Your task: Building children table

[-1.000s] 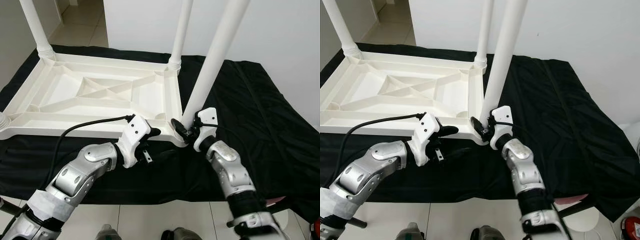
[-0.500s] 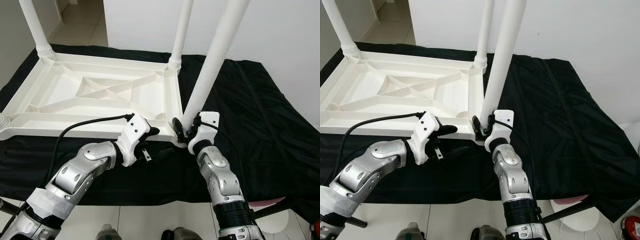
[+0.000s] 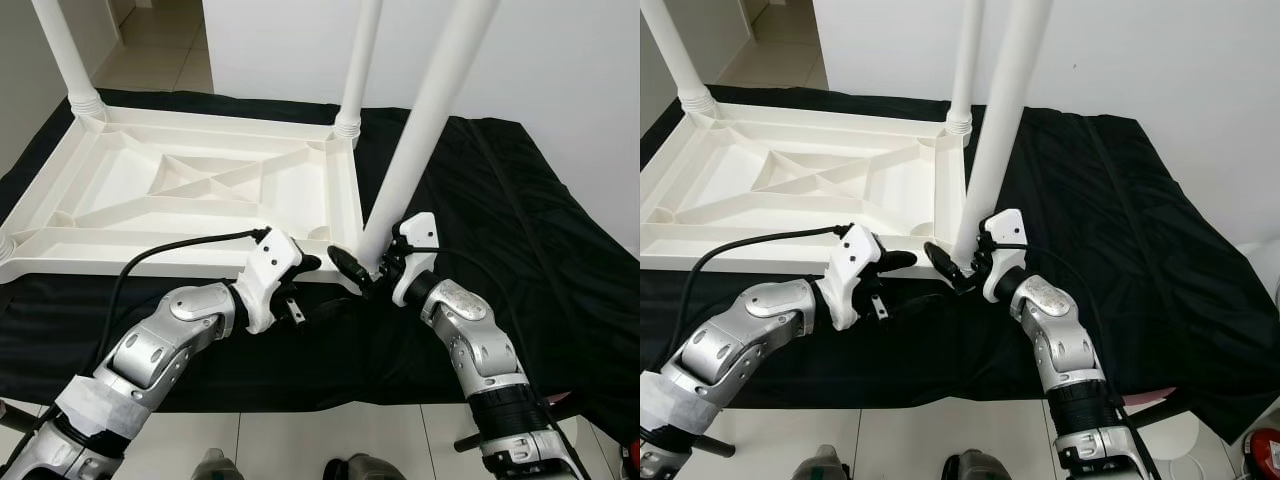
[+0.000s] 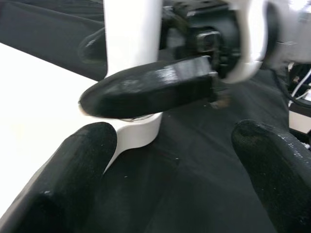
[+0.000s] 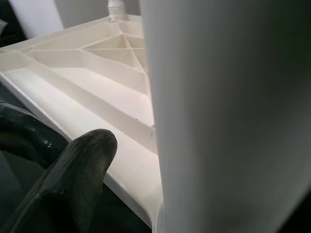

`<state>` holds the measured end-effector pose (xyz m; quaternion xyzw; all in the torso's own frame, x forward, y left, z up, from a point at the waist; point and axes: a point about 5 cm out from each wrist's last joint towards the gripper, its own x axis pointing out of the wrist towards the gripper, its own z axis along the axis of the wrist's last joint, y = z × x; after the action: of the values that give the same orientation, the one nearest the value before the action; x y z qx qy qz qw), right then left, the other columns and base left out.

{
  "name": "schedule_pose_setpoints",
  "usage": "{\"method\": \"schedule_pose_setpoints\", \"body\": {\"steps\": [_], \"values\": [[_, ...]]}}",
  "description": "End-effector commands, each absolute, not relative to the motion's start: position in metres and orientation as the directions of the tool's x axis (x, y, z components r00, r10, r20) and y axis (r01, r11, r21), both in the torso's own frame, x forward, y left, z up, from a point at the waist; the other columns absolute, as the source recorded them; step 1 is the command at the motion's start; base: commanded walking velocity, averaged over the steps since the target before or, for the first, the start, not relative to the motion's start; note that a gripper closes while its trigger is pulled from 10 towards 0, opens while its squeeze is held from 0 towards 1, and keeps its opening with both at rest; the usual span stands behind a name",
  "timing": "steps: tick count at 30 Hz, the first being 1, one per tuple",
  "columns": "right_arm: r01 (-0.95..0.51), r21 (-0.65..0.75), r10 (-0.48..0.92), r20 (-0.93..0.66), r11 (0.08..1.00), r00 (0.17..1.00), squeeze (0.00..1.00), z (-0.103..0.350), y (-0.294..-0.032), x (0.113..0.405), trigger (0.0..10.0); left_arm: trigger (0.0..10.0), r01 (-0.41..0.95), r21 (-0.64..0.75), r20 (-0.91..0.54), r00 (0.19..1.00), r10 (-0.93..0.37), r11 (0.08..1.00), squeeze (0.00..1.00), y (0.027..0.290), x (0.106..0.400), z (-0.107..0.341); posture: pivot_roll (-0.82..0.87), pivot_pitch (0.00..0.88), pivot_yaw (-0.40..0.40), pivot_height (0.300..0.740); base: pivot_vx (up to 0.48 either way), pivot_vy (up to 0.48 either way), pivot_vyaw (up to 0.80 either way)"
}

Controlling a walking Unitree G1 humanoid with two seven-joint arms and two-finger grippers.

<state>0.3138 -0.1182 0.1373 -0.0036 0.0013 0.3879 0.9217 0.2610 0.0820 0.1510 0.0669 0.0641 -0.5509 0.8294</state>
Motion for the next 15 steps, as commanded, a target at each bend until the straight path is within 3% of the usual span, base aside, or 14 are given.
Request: {"method": "schedule_pose_setpoints", "body": {"steps": [1,8,9,13,14,15], "values": [[-0.739,-0.009,0.739,-0.006,0.673,0.673,0.0,0.137,-0.119,0.317,10.0,10.0,0.975,0.023,-0.184,0.219,-0.958,0.219,0.0,0.077,0.252,0.153,0.12,0.0,-0.055,0.74,0.0,0.0,0.0],[-0.804,-0.039,0.803,-0.053,0.593,0.594,0.0,0.132,-0.111,0.328,10.0,10.0,0.972,0.03,-0.177,0.235,-0.956,0.233,0.0,0.079,0.254,0.155,0.13,0.0,-0.059,0.74,0.0,0.0,0.0],[-0.815,-0.042,0.813,-0.065,0.578,0.579,0.0,0.129,-0.109,0.33,6.2,10.0,0.972,0.031,-0.178,0.236,-0.955,0.235,0.0,0.079,0.254,0.155,0.13,0.0,-0.057,0.74,0.0,0.0,0.0],[-0.827,-0.048,0.823,-0.078,0.56,0.562,0.0,0.126,-0.108,0.332,6.2,10.0,0.971,0.03,-0.179,0.238,-0.955,0.236,0.0,0.08,0.254,0.155,0.13,0.0,-0.057,0.74,0.0,0.0,0.0],[-0.832,-0.06,0.827,-0.095,0.551,0.554,0.0,0.123,-0.106,0.332,0.0,10.0,0.971,0.033,-0.18,0.239,-0.954,0.237,0.0,0.08,0.255,0.155,0.14,0.0,-0.058,0.74,0.0,0.0,0.0],[-0.832,-0.06,0.827,-0.095,0.551,0.554,0.0,0.123,-0.106,0.332,0.0,10.0,0.971,0.033,-0.18,0.239,-0.954,0.237,0.0,0.08,0.255,0.155,0.14,0.0,-0.058,0.74,0.0,0.0,0.0]]}}
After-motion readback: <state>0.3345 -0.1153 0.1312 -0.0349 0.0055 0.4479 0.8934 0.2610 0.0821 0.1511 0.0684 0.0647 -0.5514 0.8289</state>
